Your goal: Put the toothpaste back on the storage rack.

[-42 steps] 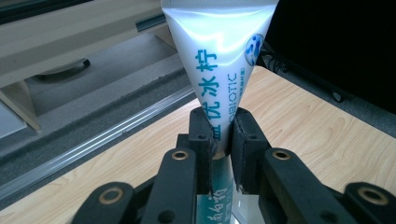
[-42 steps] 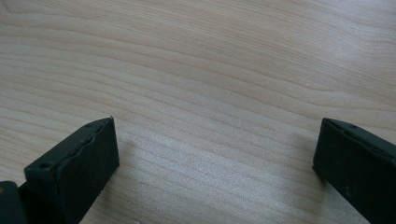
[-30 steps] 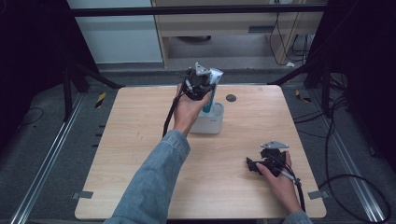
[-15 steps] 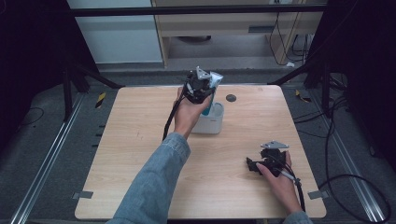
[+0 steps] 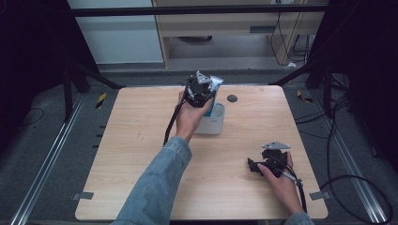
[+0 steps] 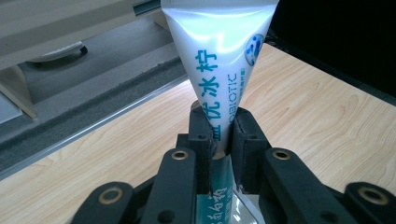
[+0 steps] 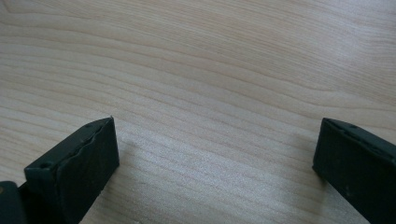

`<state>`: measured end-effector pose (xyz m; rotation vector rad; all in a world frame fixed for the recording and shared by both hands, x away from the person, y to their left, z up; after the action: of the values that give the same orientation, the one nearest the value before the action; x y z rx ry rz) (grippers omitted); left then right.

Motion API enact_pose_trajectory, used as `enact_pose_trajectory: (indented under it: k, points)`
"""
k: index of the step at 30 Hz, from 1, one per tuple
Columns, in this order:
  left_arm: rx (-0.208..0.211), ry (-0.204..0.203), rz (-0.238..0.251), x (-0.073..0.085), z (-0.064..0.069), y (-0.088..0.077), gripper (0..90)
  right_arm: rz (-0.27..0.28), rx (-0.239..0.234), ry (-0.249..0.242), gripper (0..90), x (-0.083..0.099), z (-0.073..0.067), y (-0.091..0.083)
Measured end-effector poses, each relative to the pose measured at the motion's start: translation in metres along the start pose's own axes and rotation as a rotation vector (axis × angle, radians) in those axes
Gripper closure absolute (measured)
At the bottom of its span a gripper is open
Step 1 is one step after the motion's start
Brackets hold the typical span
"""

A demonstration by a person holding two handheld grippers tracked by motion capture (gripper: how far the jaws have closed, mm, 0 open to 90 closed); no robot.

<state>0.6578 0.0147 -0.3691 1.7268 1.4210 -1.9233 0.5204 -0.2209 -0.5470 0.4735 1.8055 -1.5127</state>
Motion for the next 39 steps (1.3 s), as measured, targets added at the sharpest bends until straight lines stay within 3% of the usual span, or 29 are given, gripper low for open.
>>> enact_pose_trajectory:
  k: [21, 39]
  points:
    - [-0.001, -0.039, -0.002, 0.021, -0.006, 0.005, 79.3, -0.001, 0.0, 0.001, 0.4, 0.0, 0.0, 0.0]
    - [0.0, -0.037, -0.012, 0.032, -0.006, 0.01, 79.2, -0.001, 0.0, 0.003, 0.4, 0.0, 0.0, 0.0]
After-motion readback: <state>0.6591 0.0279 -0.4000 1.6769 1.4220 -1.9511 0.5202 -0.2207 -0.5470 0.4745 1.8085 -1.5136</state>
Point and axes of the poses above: each handheld gripper's, and its own axes: y roughly forward along the jaws, x roughly out of its underside, z roughly to its right, the point moved 5 cm from there along y, roughly forward along the jaws, and after that the axes turned 4 degrees about y, right-handed, at the moved point
